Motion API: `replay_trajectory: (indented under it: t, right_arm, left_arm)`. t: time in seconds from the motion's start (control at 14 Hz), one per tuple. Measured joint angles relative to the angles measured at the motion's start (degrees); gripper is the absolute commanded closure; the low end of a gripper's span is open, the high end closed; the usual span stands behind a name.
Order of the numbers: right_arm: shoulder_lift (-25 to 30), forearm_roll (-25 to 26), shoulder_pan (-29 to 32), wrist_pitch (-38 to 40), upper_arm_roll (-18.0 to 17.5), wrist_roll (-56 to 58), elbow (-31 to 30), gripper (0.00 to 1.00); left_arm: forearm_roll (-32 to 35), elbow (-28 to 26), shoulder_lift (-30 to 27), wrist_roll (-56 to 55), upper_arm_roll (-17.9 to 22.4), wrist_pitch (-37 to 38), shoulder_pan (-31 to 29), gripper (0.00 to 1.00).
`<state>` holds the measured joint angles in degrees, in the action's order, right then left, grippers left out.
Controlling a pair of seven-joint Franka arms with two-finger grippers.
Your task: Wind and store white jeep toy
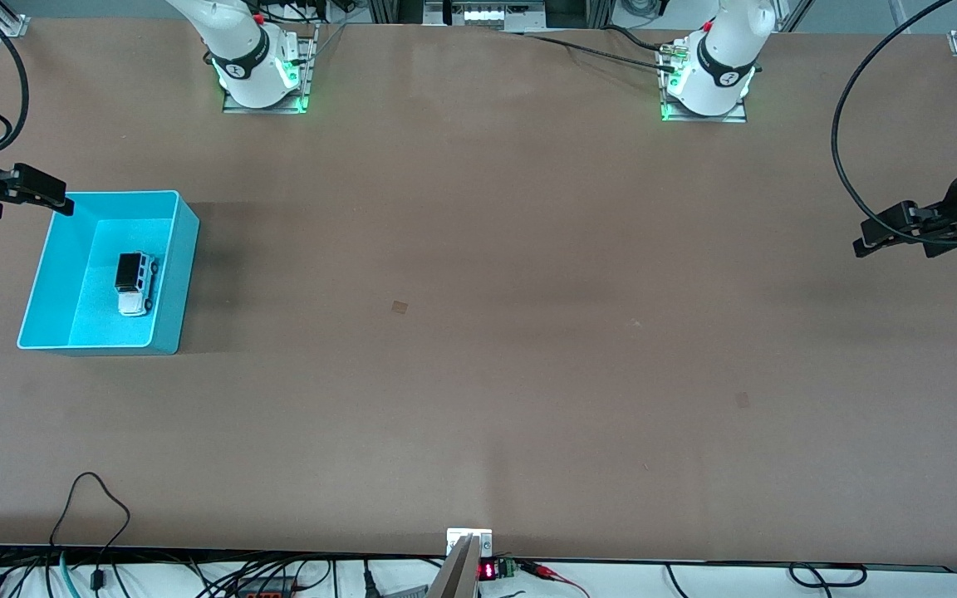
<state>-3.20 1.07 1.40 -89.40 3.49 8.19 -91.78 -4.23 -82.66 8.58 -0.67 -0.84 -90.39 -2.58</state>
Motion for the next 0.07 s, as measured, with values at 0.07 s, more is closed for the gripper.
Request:
replay_trajectory:
  t: [0.07]
  right_arm:
    - [0.0,0.0,0.0,0.0,0.0,0.0,0.0,0.0]
  left_arm:
    - [0.0,0.0,0.0,0.0,0.0,0.0,0.0,0.0]
